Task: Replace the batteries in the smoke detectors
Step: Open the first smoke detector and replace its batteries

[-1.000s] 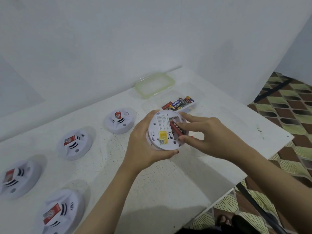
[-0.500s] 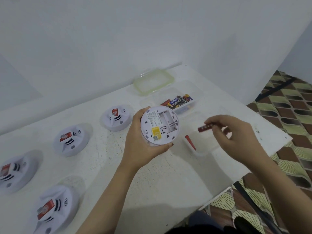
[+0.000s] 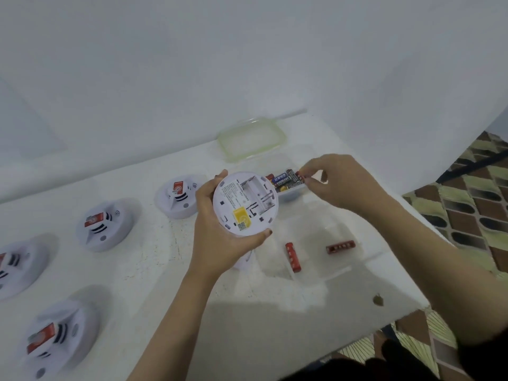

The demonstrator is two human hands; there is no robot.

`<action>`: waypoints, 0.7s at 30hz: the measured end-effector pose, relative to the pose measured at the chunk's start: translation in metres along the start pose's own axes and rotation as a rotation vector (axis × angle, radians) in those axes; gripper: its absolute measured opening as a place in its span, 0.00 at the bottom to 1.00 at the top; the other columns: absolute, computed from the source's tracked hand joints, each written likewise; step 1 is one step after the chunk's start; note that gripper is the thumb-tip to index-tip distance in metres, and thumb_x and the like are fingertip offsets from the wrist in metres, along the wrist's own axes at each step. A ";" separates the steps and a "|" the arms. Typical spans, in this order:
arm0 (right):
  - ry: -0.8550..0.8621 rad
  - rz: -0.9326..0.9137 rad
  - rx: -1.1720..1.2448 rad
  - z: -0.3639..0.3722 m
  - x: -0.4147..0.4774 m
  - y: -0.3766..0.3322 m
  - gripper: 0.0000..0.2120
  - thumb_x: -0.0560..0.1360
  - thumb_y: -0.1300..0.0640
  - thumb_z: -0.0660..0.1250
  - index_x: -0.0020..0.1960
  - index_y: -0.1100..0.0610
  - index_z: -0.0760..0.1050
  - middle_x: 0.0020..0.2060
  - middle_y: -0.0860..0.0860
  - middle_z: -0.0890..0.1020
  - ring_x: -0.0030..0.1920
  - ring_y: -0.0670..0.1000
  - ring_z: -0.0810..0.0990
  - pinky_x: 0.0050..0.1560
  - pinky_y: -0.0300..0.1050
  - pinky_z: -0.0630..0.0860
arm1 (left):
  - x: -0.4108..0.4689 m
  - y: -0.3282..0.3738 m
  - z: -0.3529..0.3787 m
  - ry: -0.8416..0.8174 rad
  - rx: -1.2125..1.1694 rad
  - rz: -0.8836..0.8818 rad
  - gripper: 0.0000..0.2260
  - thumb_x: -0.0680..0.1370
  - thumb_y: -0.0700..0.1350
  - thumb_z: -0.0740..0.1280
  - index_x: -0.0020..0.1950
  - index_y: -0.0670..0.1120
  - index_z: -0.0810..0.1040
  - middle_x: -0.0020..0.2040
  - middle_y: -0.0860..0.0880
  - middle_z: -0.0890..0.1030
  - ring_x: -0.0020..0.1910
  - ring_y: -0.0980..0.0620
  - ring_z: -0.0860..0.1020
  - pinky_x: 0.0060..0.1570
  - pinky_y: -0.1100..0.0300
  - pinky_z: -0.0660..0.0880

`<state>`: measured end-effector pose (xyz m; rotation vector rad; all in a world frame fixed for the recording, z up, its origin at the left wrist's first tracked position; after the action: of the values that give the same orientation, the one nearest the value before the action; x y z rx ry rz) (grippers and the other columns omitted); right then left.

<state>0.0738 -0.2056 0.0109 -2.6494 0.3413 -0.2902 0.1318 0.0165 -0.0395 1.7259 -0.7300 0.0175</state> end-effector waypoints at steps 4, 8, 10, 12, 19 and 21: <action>-0.131 -0.050 -0.220 0.014 0.051 -0.003 0.11 0.76 0.57 0.62 0.56 0.52 0.79 0.54 0.48 0.80 0.55 0.50 0.75 0.48 0.40 0.66 | 0.009 0.003 0.002 0.066 0.044 0.012 0.43 0.56 0.51 0.81 0.64 0.60 0.60 0.63 0.68 0.67 0.66 0.63 0.70 0.59 0.72 0.69; -0.193 -0.094 -0.458 0.032 0.077 0.000 0.12 0.73 0.62 0.63 0.54 0.53 0.80 0.51 0.51 0.81 0.52 0.53 0.79 0.43 0.41 0.70 | 0.012 0.003 0.005 0.110 0.113 0.040 0.43 0.56 0.49 0.81 0.63 0.59 0.60 0.59 0.75 0.66 0.63 0.68 0.70 0.58 0.76 0.68; -0.199 -0.110 -0.484 0.038 0.081 0.001 0.12 0.72 0.63 0.64 0.52 0.53 0.80 0.49 0.51 0.82 0.50 0.53 0.80 0.40 0.40 0.68 | 0.012 0.002 0.007 0.134 0.141 0.040 0.43 0.56 0.46 0.81 0.63 0.56 0.60 0.59 0.74 0.66 0.62 0.70 0.69 0.57 0.77 0.67; -0.205 -0.116 -0.460 0.040 0.082 0.001 0.13 0.72 0.64 0.64 0.53 0.53 0.79 0.49 0.51 0.82 0.49 0.53 0.79 0.40 0.40 0.68 | 0.012 0.001 0.009 0.156 0.148 0.025 0.42 0.56 0.45 0.81 0.63 0.55 0.60 0.61 0.68 0.67 0.62 0.69 0.70 0.58 0.76 0.67; -0.216 -0.145 -0.274 0.034 0.081 0.004 0.14 0.70 0.62 0.65 0.53 0.50 0.78 0.47 0.47 0.79 0.51 0.51 0.76 0.41 0.39 0.65 | 0.014 0.002 0.017 0.191 0.133 0.014 0.41 0.57 0.52 0.78 0.65 0.50 0.60 0.60 0.73 0.67 0.64 0.67 0.69 0.60 0.73 0.68; -0.165 -0.151 -0.184 0.030 0.079 0.006 0.10 0.70 0.61 0.66 0.49 0.51 0.79 0.41 0.45 0.78 0.46 0.50 0.76 0.41 0.39 0.66 | 0.015 0.002 0.017 0.196 0.131 0.023 0.42 0.57 0.52 0.78 0.65 0.49 0.60 0.59 0.74 0.67 0.64 0.67 0.70 0.60 0.73 0.68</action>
<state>0.1555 -0.2218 -0.0063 -2.8623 0.1188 -0.0892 0.1369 -0.0060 -0.0369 1.8103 -0.6145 0.2526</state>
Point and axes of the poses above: each hand's wrist, its own x-axis towards the middle knuckle, its own z-axis out of the palm, y = z × x, the point moved 3 cm from there along x, towards the middle knuckle
